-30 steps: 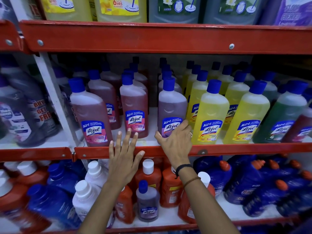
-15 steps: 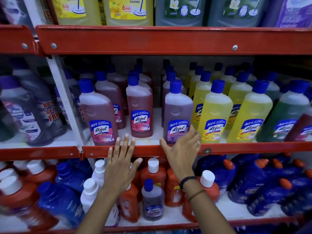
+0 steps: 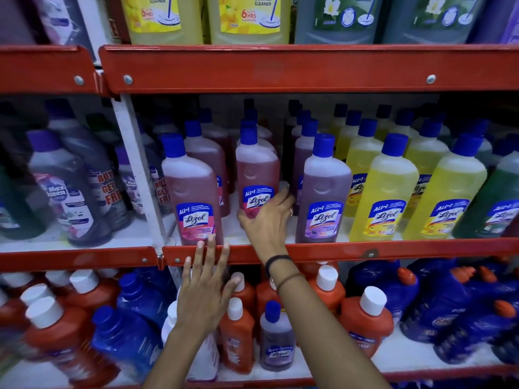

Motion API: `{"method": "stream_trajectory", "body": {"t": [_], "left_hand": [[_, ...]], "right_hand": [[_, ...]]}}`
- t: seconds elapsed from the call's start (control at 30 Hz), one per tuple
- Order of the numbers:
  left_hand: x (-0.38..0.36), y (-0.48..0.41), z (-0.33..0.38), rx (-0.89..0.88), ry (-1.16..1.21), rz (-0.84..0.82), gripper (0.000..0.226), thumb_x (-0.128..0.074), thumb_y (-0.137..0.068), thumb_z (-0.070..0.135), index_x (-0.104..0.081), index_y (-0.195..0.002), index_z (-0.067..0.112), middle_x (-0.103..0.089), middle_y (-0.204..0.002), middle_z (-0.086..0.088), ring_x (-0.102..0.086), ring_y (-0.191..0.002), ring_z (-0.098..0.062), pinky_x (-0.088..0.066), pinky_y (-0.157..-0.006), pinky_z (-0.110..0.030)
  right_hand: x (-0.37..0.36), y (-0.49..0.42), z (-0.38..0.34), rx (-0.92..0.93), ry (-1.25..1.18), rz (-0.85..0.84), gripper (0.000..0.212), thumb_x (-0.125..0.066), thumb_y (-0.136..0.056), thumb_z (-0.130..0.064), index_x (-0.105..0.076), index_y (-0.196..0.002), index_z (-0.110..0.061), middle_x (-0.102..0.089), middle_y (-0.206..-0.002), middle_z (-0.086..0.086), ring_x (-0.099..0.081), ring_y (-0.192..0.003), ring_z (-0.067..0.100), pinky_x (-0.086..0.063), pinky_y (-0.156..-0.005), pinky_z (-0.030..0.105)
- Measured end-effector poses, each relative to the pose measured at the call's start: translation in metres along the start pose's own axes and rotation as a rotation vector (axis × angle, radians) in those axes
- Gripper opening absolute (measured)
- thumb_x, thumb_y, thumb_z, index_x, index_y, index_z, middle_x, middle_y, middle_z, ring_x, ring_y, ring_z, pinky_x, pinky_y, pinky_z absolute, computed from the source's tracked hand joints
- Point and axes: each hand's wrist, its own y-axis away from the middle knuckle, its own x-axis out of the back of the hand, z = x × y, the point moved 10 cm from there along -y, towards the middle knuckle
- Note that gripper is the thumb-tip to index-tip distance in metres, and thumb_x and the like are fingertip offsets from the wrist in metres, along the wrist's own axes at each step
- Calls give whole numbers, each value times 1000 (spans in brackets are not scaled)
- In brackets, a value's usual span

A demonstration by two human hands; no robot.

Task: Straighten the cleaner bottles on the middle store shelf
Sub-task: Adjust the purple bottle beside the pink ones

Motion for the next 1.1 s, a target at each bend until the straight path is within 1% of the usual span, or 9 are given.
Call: {"method": "stream_trajectory", "body": {"t": [0.07,0.2,0.5,0.67,0.8,0.87,0.93,1.0,1.1], "left_hand": [[0,0,0,-12,7,8,68,-25,-95,57,-4,-153,28,15,-162,3,-6,-147,-26,10,-117,-35],[1,-1,0,-22,9,23,68,-24,-95,56,1,-152,31,19,-161,6,8,-148,-19,10,-116,-35],[1,-9,1,-25,-4,19,67,-23,-95,57,2,-152,31,19,-161,6,1,-148,-22,11,-116,-36],[5,0,5,-22,15,16,65,-18,-97,59,1,-152,31,14,-161,5,15,-148,-15,3,-114,-41],[1,1,1,-10,2,-18,65,-16,-97,61,0,-152,31,14,-161,5,15,-148,-14,10,-116,-38],[3,2,3,-3,-5,-4,66,-17,-96,61,-2,-153,30,5,-163,0,11,-149,-17,10,-116,-40],[10,3,10,11,17,6,67,-19,-96,60,-8,-152,25,-8,-162,-8,-1,-148,-22,0,-115,-46],[19,3,19,39,104,0,69,-19,-95,61,-15,-151,20,-8,-160,-8,-3,-148,-21,-5,-116,-49],[38,-2,34,64,510,28,69,-21,-93,61,-17,-151,24,0,-162,6,7,-147,-4,-4,-119,-39]], "right_hand": [[-4,-7,2,-53,76,11,111,-74,-62,-56,-21,-137,7,-41,-130,27,-45,-116,40,-41,-99,43],[-6,-8,3,-66,107,41,101,-78,-56,-55,-32,-126,3,-46,-123,23,-52,-108,39,-50,-86,41],[14,8,4,-47,161,80,98,-74,-60,-55,-31,-127,1,-47,-123,19,-51,-111,37,-48,-88,40],[24,28,3,-32,161,56,99,-74,-60,-55,-27,-129,-2,-45,-126,19,-49,-114,37,-49,-89,42],[25,37,5,-31,171,58,97,-74,-59,-57,-27,-126,-5,-46,-121,18,-50,-111,36,-52,-85,43],[24,41,8,-34,167,64,95,-73,-60,-59,-30,-125,-4,-47,-117,17,-51,-108,36,-53,-83,43],[25,45,11,-14,132,64,91,-70,-64,-62,-34,-123,-3,-47,-116,17,-51,-107,35,-54,-82,43],[27,49,16,30,0,47,86,-66,-71,-61,-33,-127,-4,-45,-121,16,-50,-110,30,-54,-85,38],[29,56,24,62,-342,-70,72,-53,-85,-55,-29,-137,-13,-40,-133,6,-43,-112,9,-41,-89,8]]}}
